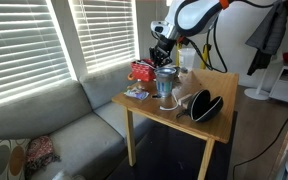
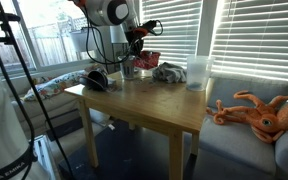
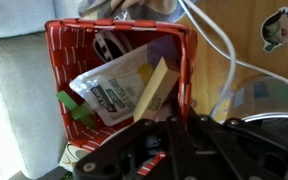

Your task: Pick up the red basket and move it forward on the table

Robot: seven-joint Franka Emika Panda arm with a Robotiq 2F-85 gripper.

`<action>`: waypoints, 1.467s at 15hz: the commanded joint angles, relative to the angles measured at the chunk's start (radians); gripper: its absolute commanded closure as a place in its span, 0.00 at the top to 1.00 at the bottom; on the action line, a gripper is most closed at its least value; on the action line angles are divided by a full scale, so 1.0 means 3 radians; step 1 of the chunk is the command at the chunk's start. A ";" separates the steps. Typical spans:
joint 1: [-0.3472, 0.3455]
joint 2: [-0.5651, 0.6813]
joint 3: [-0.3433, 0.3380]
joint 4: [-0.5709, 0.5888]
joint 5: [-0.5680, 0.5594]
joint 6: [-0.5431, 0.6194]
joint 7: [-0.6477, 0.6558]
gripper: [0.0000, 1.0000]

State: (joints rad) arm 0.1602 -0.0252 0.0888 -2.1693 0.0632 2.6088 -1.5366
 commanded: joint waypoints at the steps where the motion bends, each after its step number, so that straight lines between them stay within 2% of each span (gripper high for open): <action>1: -0.0049 -0.0027 0.0009 0.0013 0.0187 -0.0052 -0.0253 0.02; 5: -0.0074 -0.0068 0.0002 -0.0009 0.0376 -0.0100 -0.0474 0.02; 7: -0.0085 -0.0094 -0.0011 -0.0013 0.0565 -0.0170 -0.0766 0.02; 15: -0.0152 -0.0189 -0.0112 -0.0037 0.0819 -0.0276 -0.1313 0.02; 22: -0.0185 -0.0028 -0.0128 0.0015 0.0584 -0.0230 -0.1593 0.03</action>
State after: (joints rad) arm 0.1140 -0.0387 0.0477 -2.1704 0.2655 2.5384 -1.9732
